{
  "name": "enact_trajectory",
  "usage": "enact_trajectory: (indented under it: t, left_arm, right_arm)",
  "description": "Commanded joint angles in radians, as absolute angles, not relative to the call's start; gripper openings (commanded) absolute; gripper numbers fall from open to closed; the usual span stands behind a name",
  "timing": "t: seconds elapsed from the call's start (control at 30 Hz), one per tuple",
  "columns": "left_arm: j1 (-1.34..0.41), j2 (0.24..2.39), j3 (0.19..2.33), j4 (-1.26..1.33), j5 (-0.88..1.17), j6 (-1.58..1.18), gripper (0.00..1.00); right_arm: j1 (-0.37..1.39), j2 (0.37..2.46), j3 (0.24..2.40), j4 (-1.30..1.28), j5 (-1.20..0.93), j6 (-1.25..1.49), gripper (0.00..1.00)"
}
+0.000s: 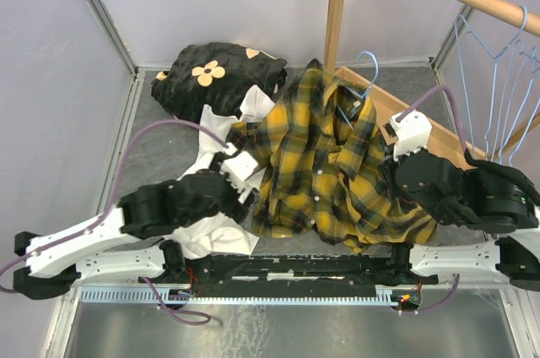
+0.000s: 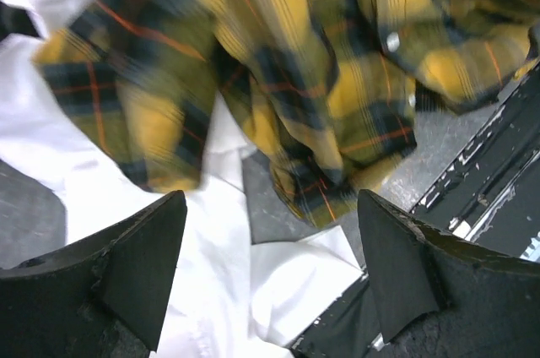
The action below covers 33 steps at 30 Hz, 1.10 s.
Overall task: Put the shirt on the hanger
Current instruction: Hang the shirt on the hanger, then place the hanger at the clothesline.
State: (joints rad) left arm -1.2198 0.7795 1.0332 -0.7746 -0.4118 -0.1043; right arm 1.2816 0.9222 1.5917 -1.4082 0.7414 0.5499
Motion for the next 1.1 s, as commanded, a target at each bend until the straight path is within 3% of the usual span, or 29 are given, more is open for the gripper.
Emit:
enact_trajectory:
  t: [0.0, 0.2, 0.3, 0.37, 0.57, 0.77, 1.07]
  left_arm:
    - [-1.223, 0.900, 0.982, -0.671, -0.344, -0.283, 0.88]
    - [-1.223, 1.072, 0.999, -0.657, -0.274, -0.378, 0.97]
    - [-1.223, 1.126, 1.027, -0.703, -0.248, -0.362, 0.86]
    - [-1.223, 1.139, 1.037, -0.720, -0.245, -0.357, 0.85]
    - [-1.223, 1.081, 1.042, -0.733, -0.357, -0.353, 0.95]
    - [-1.223, 0.983, 1.028, -0.760, -0.517, -0.334, 0.96]
    - [-1.222, 0.940, 1.035, -0.766, -0.590, -0.346, 0.96]
  right_arm:
    - [1.282, 1.030, 1.708, -1.449, 1.042, 0.712, 0.00]
    - [1.280, 1.132, 1.875, -1.675, 1.240, 0.908, 0.00]
    - [1.280, 1.167, 1.920, -1.738, 1.284, 0.928, 0.00]
    - [1.243, 1.199, 1.923, -1.758, 1.285, 0.904, 0.00]
    - [1.123, 1.202, 1.946, -1.757, 1.269, 0.884, 0.00]
    - [1.033, 1.210, 2.011, -1.758, 1.319, 0.800, 0.00]
    - [0.976, 1.242, 2.074, -1.753, 1.369, 0.709, 0.00]
